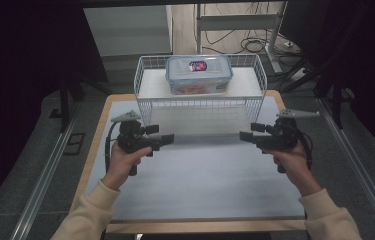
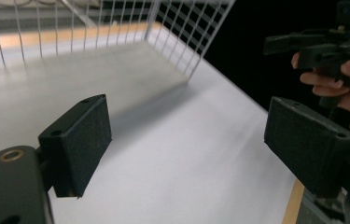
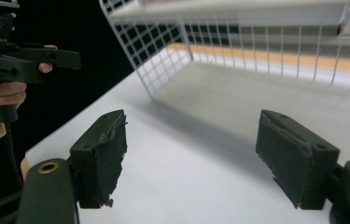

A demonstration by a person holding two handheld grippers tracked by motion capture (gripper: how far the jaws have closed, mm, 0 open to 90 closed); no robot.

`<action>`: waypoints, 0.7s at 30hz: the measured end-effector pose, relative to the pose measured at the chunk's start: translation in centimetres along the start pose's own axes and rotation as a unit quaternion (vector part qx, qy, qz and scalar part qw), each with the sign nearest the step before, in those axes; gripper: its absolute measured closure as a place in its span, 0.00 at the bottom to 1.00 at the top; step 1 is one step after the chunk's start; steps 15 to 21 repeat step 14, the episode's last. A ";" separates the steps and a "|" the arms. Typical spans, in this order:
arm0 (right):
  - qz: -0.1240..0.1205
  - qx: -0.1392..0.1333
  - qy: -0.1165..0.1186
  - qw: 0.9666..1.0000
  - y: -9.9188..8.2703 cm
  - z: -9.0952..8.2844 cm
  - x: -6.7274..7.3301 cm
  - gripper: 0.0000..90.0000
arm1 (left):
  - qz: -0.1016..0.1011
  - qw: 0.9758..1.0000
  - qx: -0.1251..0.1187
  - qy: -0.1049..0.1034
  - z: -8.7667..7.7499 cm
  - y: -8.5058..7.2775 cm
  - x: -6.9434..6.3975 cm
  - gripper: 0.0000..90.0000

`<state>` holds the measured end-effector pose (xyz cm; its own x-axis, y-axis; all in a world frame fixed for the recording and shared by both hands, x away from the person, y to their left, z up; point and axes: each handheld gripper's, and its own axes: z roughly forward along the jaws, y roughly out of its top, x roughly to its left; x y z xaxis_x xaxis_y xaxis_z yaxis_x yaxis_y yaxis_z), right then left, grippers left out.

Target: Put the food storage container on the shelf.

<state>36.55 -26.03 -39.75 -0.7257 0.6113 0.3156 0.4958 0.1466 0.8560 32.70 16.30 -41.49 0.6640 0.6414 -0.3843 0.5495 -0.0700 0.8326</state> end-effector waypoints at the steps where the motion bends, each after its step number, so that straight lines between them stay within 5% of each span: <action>1: -0.002 0.005 -0.001 1.000 -0.8 0.0 0.1 0.27 | 0.003 1.000 0.005 0.001 0.1 -0.6 -0.1 0.16; 6: -0.022 0.026 -0.016 0.999 -3.4 0.5 0.4 0.26 | 0.017 1.000 0.022 0.002 0.5 -2.2 -0.3 0.17; 21: -0.017 0.016 -0.020 1.000 -4.3 0.5 0.1 0.22 | 0.004 1.000 0.028 0.000 1.2 -3.0 0.3 0.17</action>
